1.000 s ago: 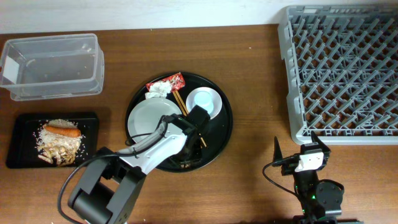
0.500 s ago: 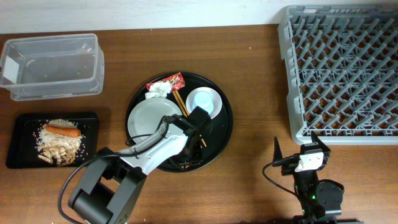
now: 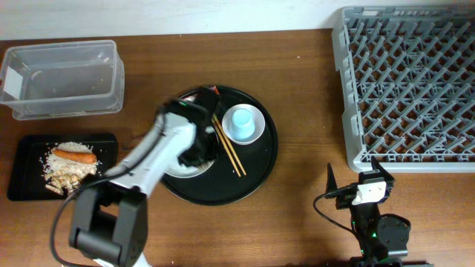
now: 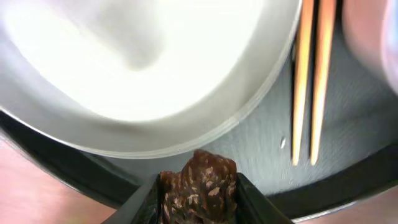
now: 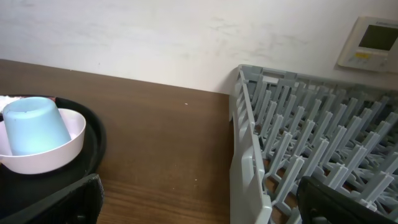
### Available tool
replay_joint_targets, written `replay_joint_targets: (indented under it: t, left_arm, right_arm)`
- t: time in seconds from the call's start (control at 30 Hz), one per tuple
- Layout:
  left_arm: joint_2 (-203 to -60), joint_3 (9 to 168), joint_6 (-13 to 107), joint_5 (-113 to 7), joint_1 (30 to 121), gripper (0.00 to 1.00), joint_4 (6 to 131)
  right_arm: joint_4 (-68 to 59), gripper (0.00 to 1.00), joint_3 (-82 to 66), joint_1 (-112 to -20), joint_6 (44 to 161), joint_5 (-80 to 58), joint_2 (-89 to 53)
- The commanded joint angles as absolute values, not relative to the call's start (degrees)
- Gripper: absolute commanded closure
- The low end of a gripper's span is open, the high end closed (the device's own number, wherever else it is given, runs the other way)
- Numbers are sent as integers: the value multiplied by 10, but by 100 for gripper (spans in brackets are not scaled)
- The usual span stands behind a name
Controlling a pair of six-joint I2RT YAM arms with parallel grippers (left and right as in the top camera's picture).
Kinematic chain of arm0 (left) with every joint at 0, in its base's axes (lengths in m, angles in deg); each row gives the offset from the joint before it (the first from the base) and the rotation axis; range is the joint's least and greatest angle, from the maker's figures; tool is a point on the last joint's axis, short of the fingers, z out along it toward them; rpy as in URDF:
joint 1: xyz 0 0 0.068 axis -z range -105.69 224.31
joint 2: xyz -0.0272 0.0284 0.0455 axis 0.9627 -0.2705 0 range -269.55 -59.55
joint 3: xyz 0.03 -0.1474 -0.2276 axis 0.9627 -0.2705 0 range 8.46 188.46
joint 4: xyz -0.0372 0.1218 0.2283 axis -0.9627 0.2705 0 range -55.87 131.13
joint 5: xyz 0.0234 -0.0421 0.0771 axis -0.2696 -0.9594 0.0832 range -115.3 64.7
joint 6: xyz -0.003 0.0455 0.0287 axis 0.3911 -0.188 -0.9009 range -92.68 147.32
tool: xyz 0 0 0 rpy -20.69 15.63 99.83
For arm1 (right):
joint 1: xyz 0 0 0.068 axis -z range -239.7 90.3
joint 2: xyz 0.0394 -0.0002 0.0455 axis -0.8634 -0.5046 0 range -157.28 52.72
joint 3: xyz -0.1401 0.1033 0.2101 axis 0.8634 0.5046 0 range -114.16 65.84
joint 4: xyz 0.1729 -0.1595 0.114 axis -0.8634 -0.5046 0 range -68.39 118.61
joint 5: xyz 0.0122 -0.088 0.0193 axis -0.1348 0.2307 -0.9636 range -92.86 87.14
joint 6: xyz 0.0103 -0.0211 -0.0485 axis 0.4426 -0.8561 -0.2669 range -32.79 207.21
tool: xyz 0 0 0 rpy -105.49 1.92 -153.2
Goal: Sort waste into correct bins and load items into the dishwasher rack
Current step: 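Carry the brown piece left and drop it onto the black tray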
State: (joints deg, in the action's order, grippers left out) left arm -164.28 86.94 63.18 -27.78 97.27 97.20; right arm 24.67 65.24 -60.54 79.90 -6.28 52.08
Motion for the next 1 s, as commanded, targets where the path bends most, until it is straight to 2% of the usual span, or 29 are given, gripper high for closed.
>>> replay_joint_targets:
  t: [0.0,0.33,0.53,0.7,0.9,0.93,0.97]
  left_arm:
    - [-1645,942,585,-256,884,65,990]
    - [-1646,992,585,-253,605,64,953]
    - [-1646,983,585,-253,473,64,953]
    - [-1648,945,592,-253,406,64,922]
    - [-1649,929,592,-253,394,64,906]
    - [-1649,929,592,-253,394,55,906]
    - [-1649,929,592,-253,394,37,906]
  right_arm:
    - [243,2,655,-603,802,-58,524]
    - [243,2,655,-603,802,-58,524]
    - [243,2,655,-603,802,-58,524]
    - [243,1,655,-603,802,-58,524]
    - [243,2,655,-603,802,-58,524]
    - [243,2,655,-603,802,-58,524]
    - [243,2,655,-603,802,-58,524]
